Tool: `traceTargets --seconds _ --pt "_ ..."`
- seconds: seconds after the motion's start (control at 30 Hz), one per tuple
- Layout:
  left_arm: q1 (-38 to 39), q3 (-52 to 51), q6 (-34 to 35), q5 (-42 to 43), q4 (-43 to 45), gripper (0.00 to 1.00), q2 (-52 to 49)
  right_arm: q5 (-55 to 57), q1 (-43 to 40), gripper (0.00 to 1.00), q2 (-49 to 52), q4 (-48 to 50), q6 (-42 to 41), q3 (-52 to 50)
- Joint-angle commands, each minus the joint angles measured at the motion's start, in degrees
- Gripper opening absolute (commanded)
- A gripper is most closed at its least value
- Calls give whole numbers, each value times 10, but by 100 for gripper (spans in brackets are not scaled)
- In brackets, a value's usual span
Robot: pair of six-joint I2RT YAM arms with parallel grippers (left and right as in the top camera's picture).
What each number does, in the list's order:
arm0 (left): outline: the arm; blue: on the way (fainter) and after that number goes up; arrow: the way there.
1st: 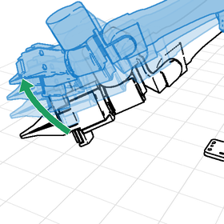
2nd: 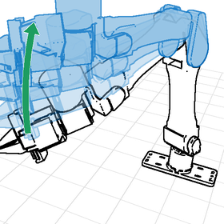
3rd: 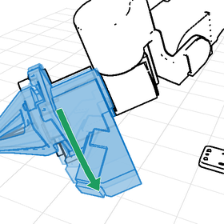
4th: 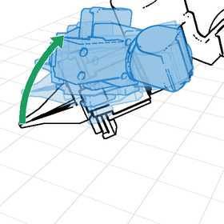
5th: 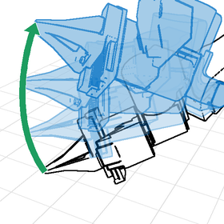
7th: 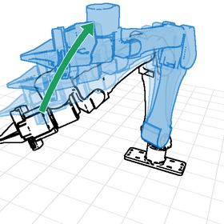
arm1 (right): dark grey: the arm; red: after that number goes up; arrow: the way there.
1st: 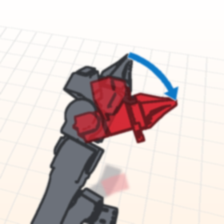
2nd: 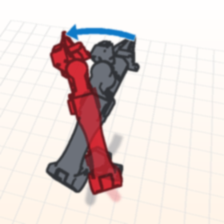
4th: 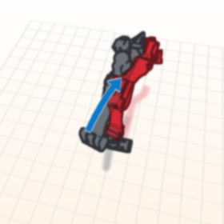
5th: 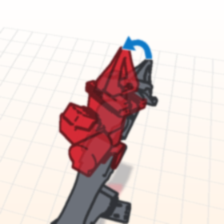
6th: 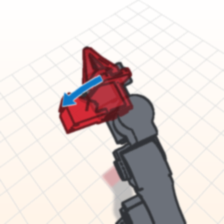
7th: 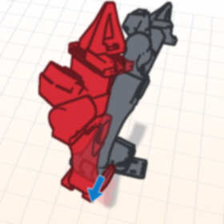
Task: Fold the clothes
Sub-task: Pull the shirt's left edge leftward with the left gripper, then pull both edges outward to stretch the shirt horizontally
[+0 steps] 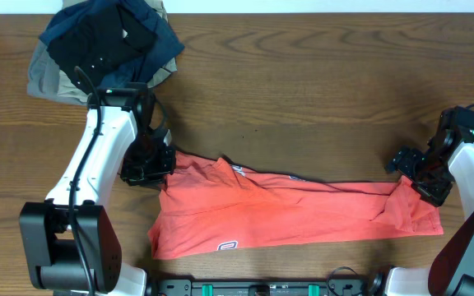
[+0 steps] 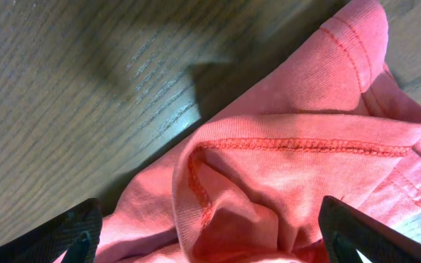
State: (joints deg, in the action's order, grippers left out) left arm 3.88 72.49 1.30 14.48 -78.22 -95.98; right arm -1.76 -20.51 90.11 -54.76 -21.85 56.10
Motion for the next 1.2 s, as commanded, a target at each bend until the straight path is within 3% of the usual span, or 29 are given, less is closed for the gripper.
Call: traceTargets --seconds 0.0,0.27,0.4,0.63,0.73,0.87,1.0,1.17 --pt "-9 -3 -3 -20 -11 6 5 -7 -5 97 -1 1 12 6" --pt "-9 -3 -3 -20 -31 6 5 -62 -5 99 -1 -4 38 9" --pt "-9 -3 -3 -20 -31 6 5 -66 2 95 -1 -14 54 8" --pt "-9 -3 -3 -19 -27 6 5 -64 6 66 -1 -16 56 2" --pt "-9 -3 -3 -19 -27 6 5 -64 7 73 -1 -15 56 -6" --pt "-9 -3 -3 -19 -27 6 5 -62 7 70 -1 0 56 -31" --pt "-9 -3 -3 -19 -27 6 5 -62 7 54 -1 25 56 -55" --pt "-9 -3 -3 -19 -26 6 5 -61 6 7 -1 47 56 -60"
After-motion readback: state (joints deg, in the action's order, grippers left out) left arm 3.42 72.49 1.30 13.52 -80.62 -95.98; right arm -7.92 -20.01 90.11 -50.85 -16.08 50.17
